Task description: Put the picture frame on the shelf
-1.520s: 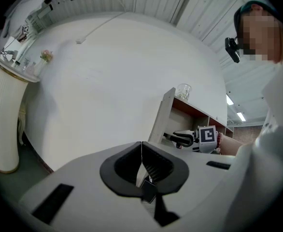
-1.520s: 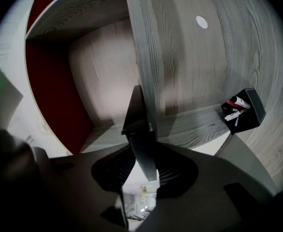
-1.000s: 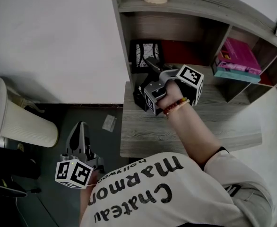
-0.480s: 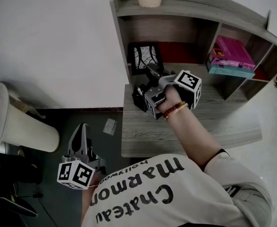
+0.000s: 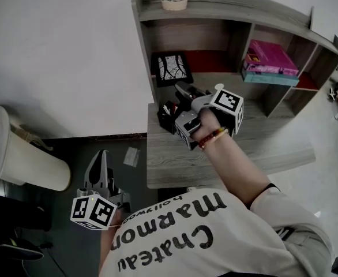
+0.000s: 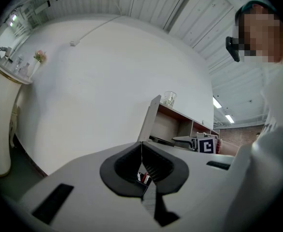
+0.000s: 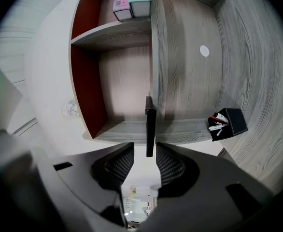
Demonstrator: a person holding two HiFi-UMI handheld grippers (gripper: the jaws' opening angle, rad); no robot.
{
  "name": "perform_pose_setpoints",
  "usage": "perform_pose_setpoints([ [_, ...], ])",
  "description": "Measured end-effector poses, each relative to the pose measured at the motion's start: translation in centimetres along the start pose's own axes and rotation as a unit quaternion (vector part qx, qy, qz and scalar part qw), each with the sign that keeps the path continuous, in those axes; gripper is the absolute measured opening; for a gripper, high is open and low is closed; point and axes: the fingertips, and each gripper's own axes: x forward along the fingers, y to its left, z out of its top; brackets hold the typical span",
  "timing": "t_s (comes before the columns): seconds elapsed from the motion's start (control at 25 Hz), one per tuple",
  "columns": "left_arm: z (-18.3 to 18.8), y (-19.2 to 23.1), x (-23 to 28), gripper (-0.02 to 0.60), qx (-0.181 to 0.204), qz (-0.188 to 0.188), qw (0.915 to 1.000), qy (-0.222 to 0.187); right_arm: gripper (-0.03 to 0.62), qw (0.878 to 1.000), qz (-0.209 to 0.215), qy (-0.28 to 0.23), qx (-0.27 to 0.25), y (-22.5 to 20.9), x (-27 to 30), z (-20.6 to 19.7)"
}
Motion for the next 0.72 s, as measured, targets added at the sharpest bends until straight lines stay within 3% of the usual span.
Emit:
perform_pose_setpoints([
  [0.48, -0.2, -2.2, -2.3, 0.017, 0.0, -0.046, 0.9989, -0.004, 0.1, 0.998, 0.014, 0.008, -0.054, 0.6, -5.5, -2.7],
  [0.72, -0.7, -3.8, -3.2, 0.017, 0.001, -0.081, 0.9967, 0.007, 0.051, 0.986, 0.01, 0.009, -0.166, 1.4, -9.1, -3.5],
])
